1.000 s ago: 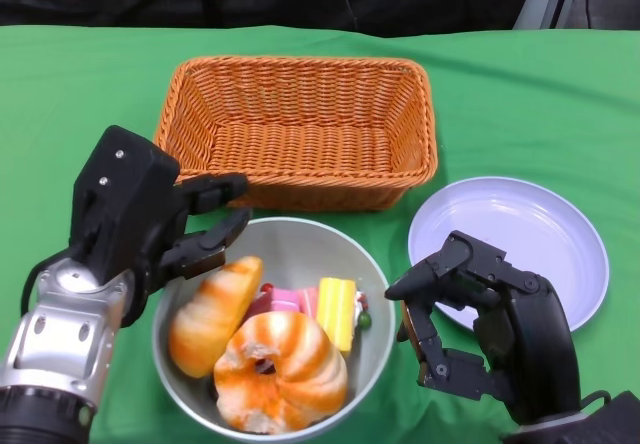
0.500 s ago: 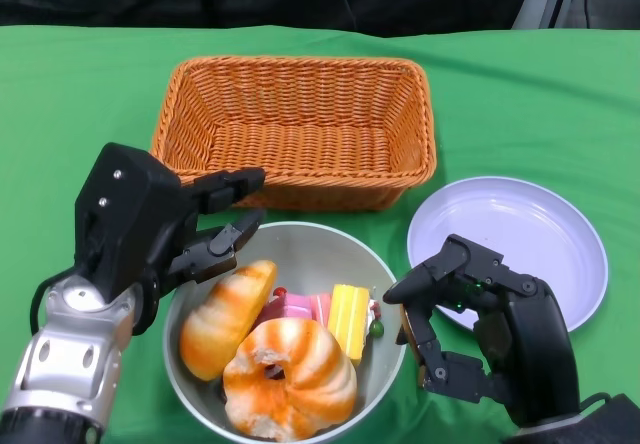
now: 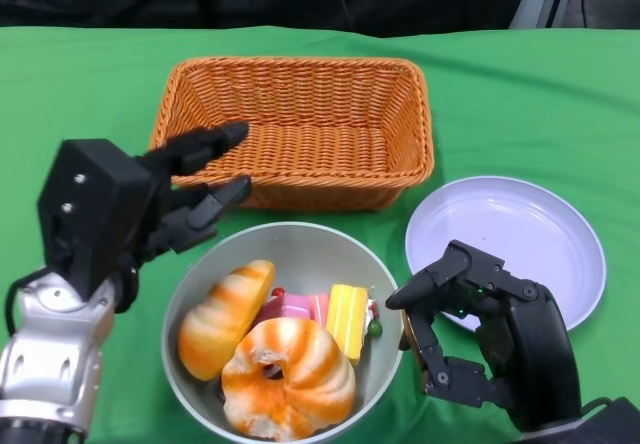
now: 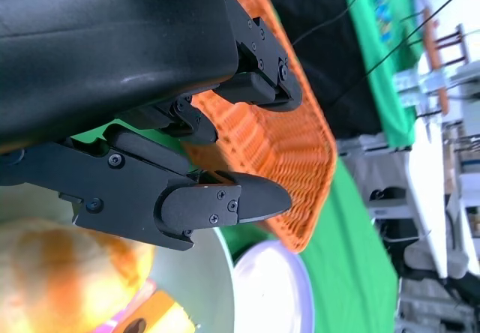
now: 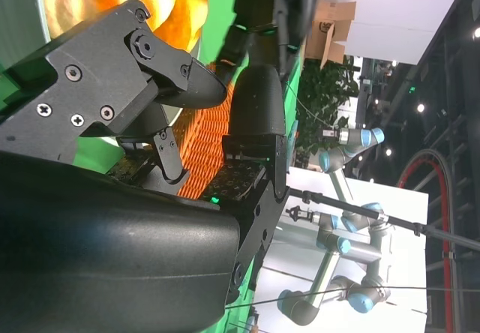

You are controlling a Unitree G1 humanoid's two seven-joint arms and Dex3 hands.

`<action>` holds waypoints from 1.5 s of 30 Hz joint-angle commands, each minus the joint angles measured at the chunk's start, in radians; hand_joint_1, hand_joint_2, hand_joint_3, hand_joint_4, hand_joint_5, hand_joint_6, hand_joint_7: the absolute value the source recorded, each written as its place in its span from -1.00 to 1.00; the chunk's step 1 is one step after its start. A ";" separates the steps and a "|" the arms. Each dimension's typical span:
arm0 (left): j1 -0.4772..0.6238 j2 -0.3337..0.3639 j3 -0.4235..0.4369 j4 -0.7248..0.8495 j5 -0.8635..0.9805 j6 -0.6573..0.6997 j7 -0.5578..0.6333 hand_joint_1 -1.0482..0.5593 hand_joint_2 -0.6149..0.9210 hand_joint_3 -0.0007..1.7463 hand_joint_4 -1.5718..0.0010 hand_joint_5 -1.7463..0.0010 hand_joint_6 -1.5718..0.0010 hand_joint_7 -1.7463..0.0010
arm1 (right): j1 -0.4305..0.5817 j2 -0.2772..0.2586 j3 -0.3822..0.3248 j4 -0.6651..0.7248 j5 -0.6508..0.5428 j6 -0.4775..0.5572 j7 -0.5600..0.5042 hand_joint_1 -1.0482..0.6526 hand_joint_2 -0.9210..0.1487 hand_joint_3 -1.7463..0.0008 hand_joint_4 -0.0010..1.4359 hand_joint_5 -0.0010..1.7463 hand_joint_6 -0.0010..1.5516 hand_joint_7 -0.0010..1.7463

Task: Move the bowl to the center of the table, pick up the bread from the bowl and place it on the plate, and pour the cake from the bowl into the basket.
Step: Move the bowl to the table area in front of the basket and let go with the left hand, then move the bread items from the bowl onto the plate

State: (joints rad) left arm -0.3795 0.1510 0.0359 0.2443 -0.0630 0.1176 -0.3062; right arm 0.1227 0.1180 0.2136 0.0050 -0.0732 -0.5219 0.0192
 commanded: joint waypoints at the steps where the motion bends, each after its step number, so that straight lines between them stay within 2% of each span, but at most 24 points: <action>1: 0.010 0.023 0.037 -0.063 -0.034 0.013 0.007 -0.48 1.00 -0.54 0.17 0.88 0.41 0.95 | 0.008 -0.004 -0.007 -0.005 0.011 -0.012 -0.002 0.08 -0.17 -0.24 0.19 0.73 0.06 0.27; 7: 0.017 0.036 0.074 -0.092 -0.080 -0.015 -0.010 -0.50 1.00 -0.55 0.17 0.89 0.39 0.95 | 0.005 -0.008 -0.011 0.000 0.011 -0.017 -0.001 0.09 -0.16 -0.26 0.21 0.73 0.05 0.27; 13: 0.012 0.024 0.115 0.004 -0.111 -0.162 -0.011 -0.27 1.00 -0.74 0.06 0.85 0.27 0.93 | 0.004 -0.010 -0.016 -0.002 0.003 -0.011 -0.004 0.09 -0.15 -0.27 0.21 0.72 0.06 0.27; 16: 0.008 0.014 0.135 0.050 -0.117 -0.237 0.006 -0.09 1.00 -0.83 -0.03 0.82 0.12 0.89 | 0.001 -0.011 -0.018 0.003 0.004 -0.019 -0.004 0.08 -0.14 -0.26 0.22 0.71 0.07 0.26; 20: 0.005 0.013 0.159 0.108 -0.114 -0.311 0.027 0.15 1.00 -0.77 -0.16 0.76 -0.09 0.83 | 0.002 -0.013 -0.022 0.002 0.003 -0.018 -0.006 0.07 -0.14 -0.26 0.22 0.71 0.08 0.24; 23: 0.003 0.010 0.174 0.146 -0.119 -0.362 0.039 0.25 1.00 -0.71 -0.23 0.71 -0.20 0.80 | 0.004 -0.015 -0.025 0.002 0.004 -0.021 -0.004 0.08 -0.14 -0.27 0.22 0.71 0.08 0.24; 24: 0.001 0.008 0.177 0.157 -0.124 -0.378 0.037 0.28 1.00 -0.65 -0.13 0.34 -0.31 0.79 | 0.005 -0.016 -0.026 0.002 0.005 -0.020 -0.003 0.08 -0.15 -0.27 0.22 0.71 0.09 0.23; 25: -0.001 0.007 0.184 0.179 -0.138 -0.408 0.015 0.28 1.00 -0.65 -0.17 0.30 -0.34 0.77 | 0.006 -0.019 -0.027 0.000 0.007 -0.020 -0.001 0.08 -0.15 -0.27 0.22 0.71 0.09 0.23; 27: -0.004 0.010 0.189 0.217 -0.155 -0.465 -0.019 0.28 0.98 -0.64 -0.14 -0.08 -0.40 0.61 | 0.009 -0.022 -0.030 -0.005 0.010 -0.018 0.002 0.09 -0.14 -0.28 0.21 0.71 0.09 0.23; 29: -0.003 0.016 0.187 0.251 -0.162 -0.516 -0.046 0.30 0.90 -0.46 -0.09 -0.34 -0.27 0.24 | 0.014 -0.028 -0.033 -0.012 0.017 -0.010 0.010 0.09 -0.13 -0.29 0.21 0.70 0.09 0.24; 31: 0.001 0.019 0.189 0.283 -0.170 -0.564 -0.073 0.32 0.81 -0.26 -0.07 -0.46 -0.20 0.05 | 0.018 -0.034 -0.037 -0.014 0.026 -0.009 0.018 0.08 -0.12 -0.30 0.20 0.70 0.08 0.24; 33: 0.010 0.012 0.195 0.299 -0.190 -0.585 -0.092 0.32 0.76 -0.16 -0.08 -0.53 -0.21 -0.02 | 0.020 -0.040 -0.040 -0.016 0.040 -0.009 0.031 0.09 -0.12 -0.30 0.19 0.71 0.07 0.25; 38: 0.040 -0.009 0.206 0.333 -0.207 -0.649 -0.101 0.32 0.70 -0.03 -0.06 -0.63 -0.22 -0.11 | 0.028 -0.048 -0.051 -0.016 0.054 -0.007 0.043 0.11 -0.12 -0.30 0.18 0.70 0.06 0.27; 41: 0.055 -0.027 0.209 0.338 -0.219 -0.665 -0.102 0.30 0.66 0.08 -0.02 -0.72 -0.15 -0.26 | 0.034 -0.052 -0.056 -0.018 0.056 -0.004 0.046 0.11 -0.12 -0.29 0.18 0.69 0.06 0.27; 45: 0.073 -0.047 0.212 0.328 -0.234 -0.642 -0.085 0.25 0.60 0.13 -0.02 -0.75 -0.08 -0.41 | 0.042 -0.057 -0.060 -0.018 0.063 -0.009 0.055 0.11 -0.16 -0.26 0.17 0.69 0.05 0.27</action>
State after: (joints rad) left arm -0.3165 0.0988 0.2374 0.5757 -0.2868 -0.5291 -0.4042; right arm 0.1577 0.0738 0.1667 0.0037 -0.0278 -0.5273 0.0722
